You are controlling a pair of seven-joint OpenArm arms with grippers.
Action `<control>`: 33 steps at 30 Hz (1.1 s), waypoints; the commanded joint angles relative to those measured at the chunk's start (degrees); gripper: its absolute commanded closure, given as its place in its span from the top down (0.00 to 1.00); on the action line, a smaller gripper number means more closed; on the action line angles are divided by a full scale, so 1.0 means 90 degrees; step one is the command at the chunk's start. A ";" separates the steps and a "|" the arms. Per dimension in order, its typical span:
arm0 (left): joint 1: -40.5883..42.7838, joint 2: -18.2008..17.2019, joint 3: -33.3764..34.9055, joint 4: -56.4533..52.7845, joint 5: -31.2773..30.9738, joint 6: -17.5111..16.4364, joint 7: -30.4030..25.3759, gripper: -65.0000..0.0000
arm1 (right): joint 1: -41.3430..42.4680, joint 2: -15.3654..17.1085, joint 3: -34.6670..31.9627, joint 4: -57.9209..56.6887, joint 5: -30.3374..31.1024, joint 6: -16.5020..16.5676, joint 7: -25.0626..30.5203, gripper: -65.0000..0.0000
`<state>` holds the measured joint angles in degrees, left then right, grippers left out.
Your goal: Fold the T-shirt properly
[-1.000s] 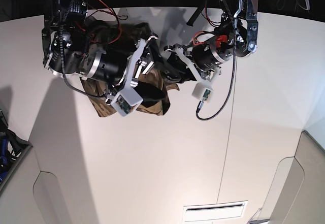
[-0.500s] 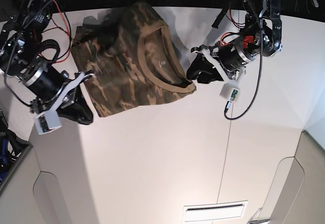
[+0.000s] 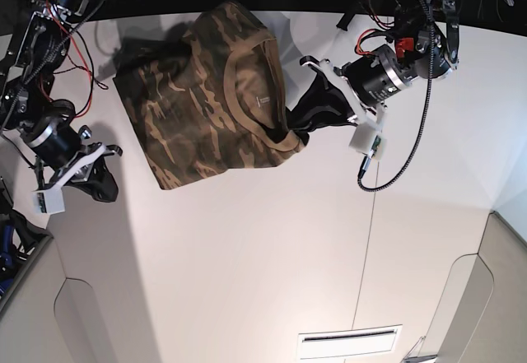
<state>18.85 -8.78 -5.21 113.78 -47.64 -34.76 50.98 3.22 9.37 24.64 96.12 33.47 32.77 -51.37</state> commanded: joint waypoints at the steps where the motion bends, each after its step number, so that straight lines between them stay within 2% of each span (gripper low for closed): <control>1: -0.0032 -0.0029 -0.0007 0.0182 -0.0102 -0.0075 -0.0185 0.08 | 0.0282 0.0049 0.0010 -0.0153 0.0129 0.0029 0.0231 0.00; 7: -0.0032 -0.0034 -0.0019 0.0546 0.0406 0.0024 -0.0355 0.08 | 0.0976 0.0032 -0.0153 -0.1644 0.0384 0.0126 0.0233 0.00; 11: -0.0049 -0.0032 -0.0051 0.0699 0.0981 0.0085 -0.0437 0.00 | 0.1299 0.0034 -0.0573 -0.2239 0.0376 0.0124 0.0233 0.00; 14: -0.0039 -0.0034 -0.0138 0.0699 0.0828 0.0279 -0.0420 0.00 | 0.1421 0.0034 -0.0913 -0.2329 0.0372 0.0126 0.0250 0.00; 15: -0.0015 -0.0032 -0.0129 0.0699 0.0590 0.0143 -0.0296 0.00 | 0.1455 0.0034 -0.1013 -0.2329 0.0369 0.0126 0.0277 0.00; 17: 0.0121 -0.0034 -0.0017 0.0699 -0.0117 -0.0498 0.0012 0.00 | 0.1506 0.0032 -0.1202 -0.2329 0.0267 0.0126 0.0393 0.00; 19: 0.0357 -0.0034 0.0287 0.0699 -0.0440 -0.0582 0.0146 0.00 | 0.1508 0.0032 -0.1384 -0.2329 0.0131 0.0124 0.0661 0.00; 21: 0.0624 -0.0032 0.0736 0.0697 -0.0345 -0.0582 0.0119 0.00 | 0.1508 0.0032 -0.1576 -0.2329 -0.0046 0.0124 0.0814 0.00; 25: 0.1018 -0.0032 0.1775 0.0695 0.0265 -0.0582 -0.0206 0.00 | 0.1508 0.0032 -0.1987 -0.2329 -0.0194 0.0121 0.0952 0.00; 29: 0.0988 -0.0029 0.2766 0.0495 0.0639 -0.0539 -0.0355 0.00 | 0.1508 0.0032 -0.2365 -0.2329 -0.0612 0.0121 0.1175 0.00; 31: 0.0913 -0.0032 0.3043 0.0301 0.1037 -0.0296 -0.0685 0.00 | 0.1506 0.0032 -0.2489 -0.2329 -0.0777 0.0119 0.1178 0.00; 33: 0.0789 -0.0012 0.3060 0.0019 0.1280 -0.0209 -0.0918 0.00 | 0.1494 0.0034 -0.2526 -0.2329 -0.0852 0.0119 0.1175 0.00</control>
<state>26.20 -9.04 22.35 113.03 -34.94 -36.36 44.12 15.22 9.39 1.85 74.24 25.17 33.43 -42.41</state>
